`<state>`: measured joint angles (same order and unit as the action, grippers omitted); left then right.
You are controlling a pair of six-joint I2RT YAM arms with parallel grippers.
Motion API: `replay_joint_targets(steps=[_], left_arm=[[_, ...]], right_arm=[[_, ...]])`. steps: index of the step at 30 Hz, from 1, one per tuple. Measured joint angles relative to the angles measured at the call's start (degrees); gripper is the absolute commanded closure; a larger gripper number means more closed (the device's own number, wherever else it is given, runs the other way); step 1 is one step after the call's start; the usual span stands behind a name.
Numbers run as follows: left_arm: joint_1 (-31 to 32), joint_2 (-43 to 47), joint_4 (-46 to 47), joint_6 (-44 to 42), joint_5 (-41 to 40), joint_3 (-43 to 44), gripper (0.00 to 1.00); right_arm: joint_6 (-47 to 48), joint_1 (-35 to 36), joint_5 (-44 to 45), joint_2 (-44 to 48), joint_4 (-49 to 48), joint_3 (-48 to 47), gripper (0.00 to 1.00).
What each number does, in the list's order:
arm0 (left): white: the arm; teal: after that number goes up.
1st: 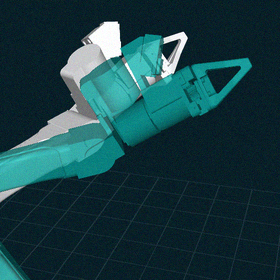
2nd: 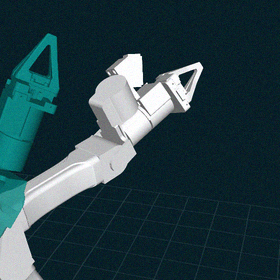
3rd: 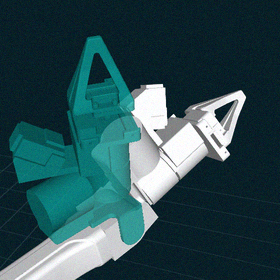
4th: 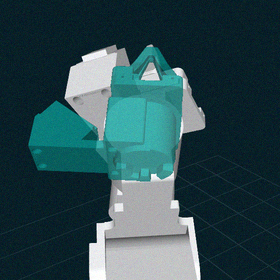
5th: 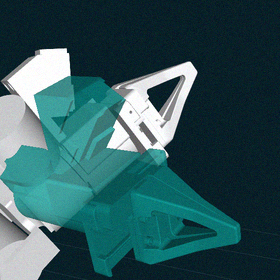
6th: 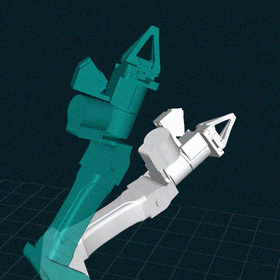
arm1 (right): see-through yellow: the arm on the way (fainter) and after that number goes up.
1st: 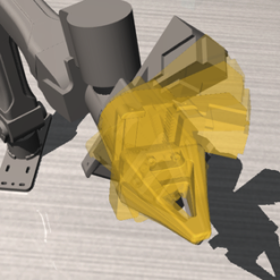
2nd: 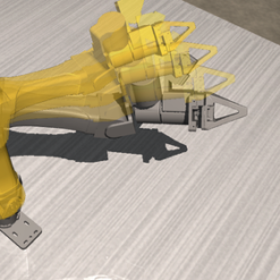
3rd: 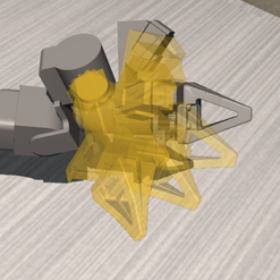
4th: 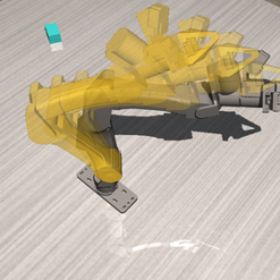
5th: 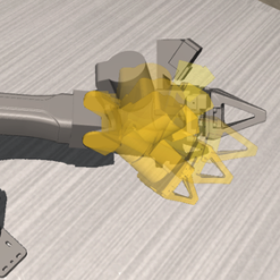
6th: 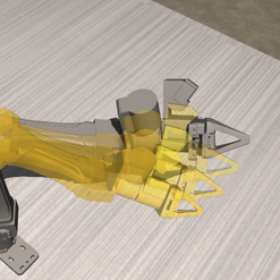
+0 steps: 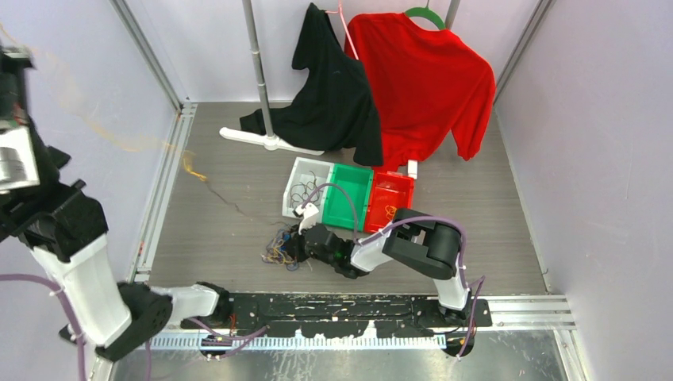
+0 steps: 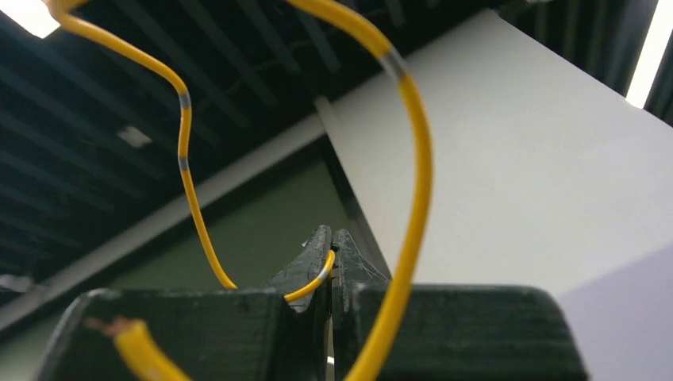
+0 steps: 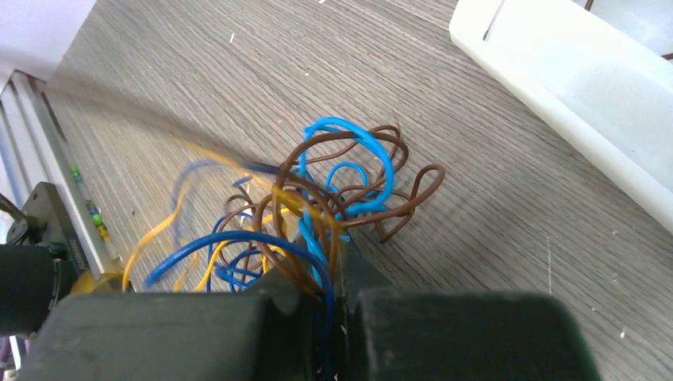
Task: Untangle the cables
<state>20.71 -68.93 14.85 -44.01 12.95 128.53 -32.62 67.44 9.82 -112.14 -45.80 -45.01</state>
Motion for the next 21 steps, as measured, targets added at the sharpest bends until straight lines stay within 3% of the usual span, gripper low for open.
replay_joint_targets(steps=[3,5,12,13,14,15,21], left_arm=[[0.00,-9.11,1.07,-3.15,-0.94,16.26,1.00],[0.00,-11.85,1.29,-4.68,-1.25,20.81,1.00],[0.00,-1.88,-1.31,-3.02,-1.33,1.77,1.00],[0.00,-0.52,-2.25,-2.40,-1.31,-0.55,1.00],[0.00,0.48,-4.33,-1.31,-1.22,-1.97,1.00],[0.00,1.14,-6.12,-0.42,-1.14,-2.71,1.00],[0.00,8.31,-19.17,6.43,5.01,-13.64,1.00]], right_arm=[[-0.37,0.22,1.53,0.00,2.23,-0.98,0.99],[-0.63,0.33,2.47,0.00,3.98,-1.90,0.99],[-1.22,0.37,4.31,0.00,6.19,-2.84,0.97],[-1.25,0.35,4.26,0.02,6.16,-2.82,0.88],[-1.20,0.35,4.20,0.02,5.97,-2.73,0.66],[-1.14,0.35,3.98,0.13,5.75,-2.49,0.58],[1.31,0.35,0.11,5.29,10.56,-1.90,0.26]])
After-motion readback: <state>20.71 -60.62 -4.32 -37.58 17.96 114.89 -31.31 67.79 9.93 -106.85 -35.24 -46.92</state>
